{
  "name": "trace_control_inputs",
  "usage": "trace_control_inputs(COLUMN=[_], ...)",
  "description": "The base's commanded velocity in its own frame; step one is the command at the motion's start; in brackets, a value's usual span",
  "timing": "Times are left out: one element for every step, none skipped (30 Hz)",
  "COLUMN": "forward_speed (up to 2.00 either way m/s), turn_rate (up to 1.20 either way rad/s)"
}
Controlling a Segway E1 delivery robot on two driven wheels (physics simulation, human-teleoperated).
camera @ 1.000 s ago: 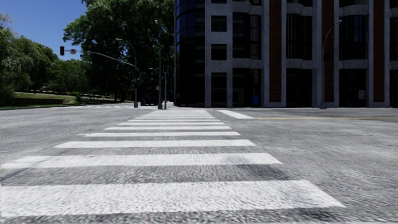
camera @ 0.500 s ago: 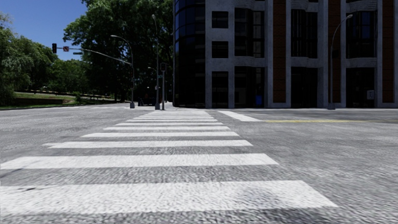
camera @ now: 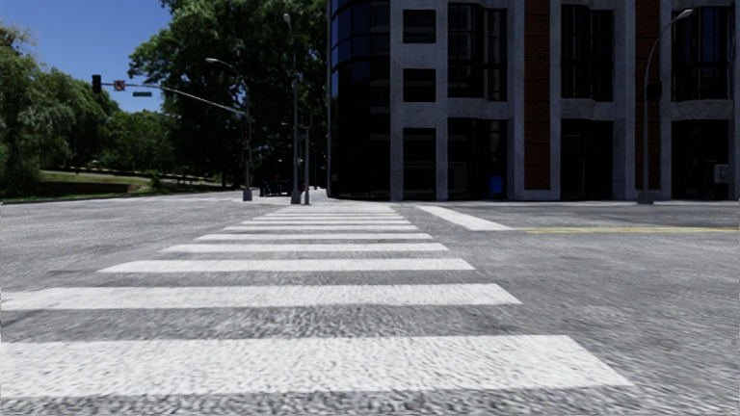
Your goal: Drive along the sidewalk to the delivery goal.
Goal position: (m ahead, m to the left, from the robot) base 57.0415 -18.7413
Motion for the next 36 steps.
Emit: trace_control_inputs(forward_speed=[2.00,2.00,2.00,2.00,2.00,2.00,2.00,2.00,2.00,2.00,2.00,2.00,2.00,2.00,2.00,2.00,2.00,2.00,2.00,2.00,2.00,2.00,2.00,2.00,2.00,2.00,2.00,2.00,2.00,2.00,2.00,2.00,2.00,2.00,2.00,2.00], turn_rate=[0.00,0.00,0.00,0.00,0.00,0.00,0.00,0.00,0.00,0.00,0.00,0.00,0.00,0.00,0.00,0.00,0.00,0.00,0.00,0.00,0.00,0.00,0.00,0.00,0.00,0.00,0.00,0.00,0.00,0.00,0.00,0.00,0.00,0.00,0.00,0.00])
